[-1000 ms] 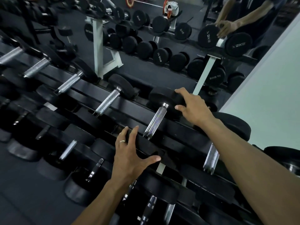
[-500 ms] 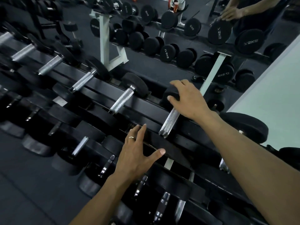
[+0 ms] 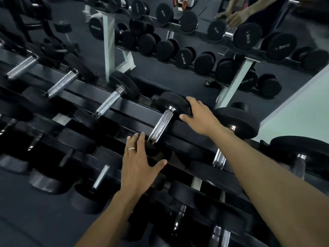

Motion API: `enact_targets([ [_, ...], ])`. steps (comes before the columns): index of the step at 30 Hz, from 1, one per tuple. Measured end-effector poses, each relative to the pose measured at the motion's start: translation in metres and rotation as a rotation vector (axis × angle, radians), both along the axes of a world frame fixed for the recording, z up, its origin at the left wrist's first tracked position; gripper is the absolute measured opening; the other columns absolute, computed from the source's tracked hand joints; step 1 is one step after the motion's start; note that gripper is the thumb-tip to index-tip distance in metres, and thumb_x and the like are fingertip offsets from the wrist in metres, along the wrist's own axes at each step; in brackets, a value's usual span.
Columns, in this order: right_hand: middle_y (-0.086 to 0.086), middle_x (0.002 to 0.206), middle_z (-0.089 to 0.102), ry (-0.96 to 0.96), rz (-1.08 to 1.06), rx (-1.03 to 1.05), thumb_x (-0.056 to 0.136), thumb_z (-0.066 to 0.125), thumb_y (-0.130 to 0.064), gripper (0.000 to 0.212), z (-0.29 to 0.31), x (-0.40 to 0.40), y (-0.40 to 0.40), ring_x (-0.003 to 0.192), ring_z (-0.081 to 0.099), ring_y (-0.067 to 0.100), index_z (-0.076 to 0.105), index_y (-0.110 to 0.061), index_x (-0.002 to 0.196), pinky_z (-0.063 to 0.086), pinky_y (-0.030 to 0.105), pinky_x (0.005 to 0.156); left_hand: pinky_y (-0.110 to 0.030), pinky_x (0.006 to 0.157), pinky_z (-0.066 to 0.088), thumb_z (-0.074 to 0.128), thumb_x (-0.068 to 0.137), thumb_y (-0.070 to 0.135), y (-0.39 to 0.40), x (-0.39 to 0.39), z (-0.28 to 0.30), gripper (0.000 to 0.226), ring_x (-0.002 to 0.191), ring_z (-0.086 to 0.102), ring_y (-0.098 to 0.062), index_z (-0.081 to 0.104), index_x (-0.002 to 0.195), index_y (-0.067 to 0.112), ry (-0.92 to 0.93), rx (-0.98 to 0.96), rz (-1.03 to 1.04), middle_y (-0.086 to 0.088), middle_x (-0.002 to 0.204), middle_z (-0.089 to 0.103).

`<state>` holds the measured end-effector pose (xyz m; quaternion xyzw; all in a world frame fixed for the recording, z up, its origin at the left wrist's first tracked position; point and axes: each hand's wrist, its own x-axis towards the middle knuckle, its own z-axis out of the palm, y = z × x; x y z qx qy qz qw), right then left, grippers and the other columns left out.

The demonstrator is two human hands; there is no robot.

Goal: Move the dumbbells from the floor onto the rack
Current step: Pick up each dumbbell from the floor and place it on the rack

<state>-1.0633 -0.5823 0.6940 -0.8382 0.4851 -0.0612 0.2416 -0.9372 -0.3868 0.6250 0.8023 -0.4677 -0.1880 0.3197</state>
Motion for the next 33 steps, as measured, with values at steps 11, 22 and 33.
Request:
enact_targets([
  [11,0.005,0.106,0.066,-0.065,-0.013,0.069,0.093,0.062,-0.025,0.035,-0.003,0.034,-0.029,0.092,0.062,0.023,0.05,-0.02,0.126,0.049,0.034,0.08,-0.049,0.114,0.033,0.085,0.063,0.05,-0.02,0.04,-0.027,0.113,0.145,0.019,-0.019,0.018,0.152,0.03,0.122,0.07,-0.083,0.007,0.158,0.013],
  [22,0.007,0.102,0.066,0.013,0.046,0.029,0.092,0.063,-0.029,0.045,-0.002,0.035,-0.036,0.094,0.063,0.029,0.047,-0.022,0.133,0.051,0.037,0.08,-0.047,0.111,0.037,0.085,0.064,0.048,-0.018,0.029,-0.027,0.109,0.142,0.02,-0.014,0.021,0.151,0.032,0.164,0.033,-0.036,0.016,0.154,0.012],
  [33,0.007,0.108,0.065,0.018,0.073,0.005,0.092,0.064,-0.028,0.042,-0.002,0.047,-0.042,0.099,0.061,0.03,0.05,-0.023,0.131,0.046,0.034,0.077,-0.043,0.112,0.037,0.082,0.068,0.048,-0.021,0.024,-0.024,0.107,0.141,0.018,-0.013,0.016,0.151,0.033,0.208,0.069,-0.011,0.02,0.151,0.01],
])
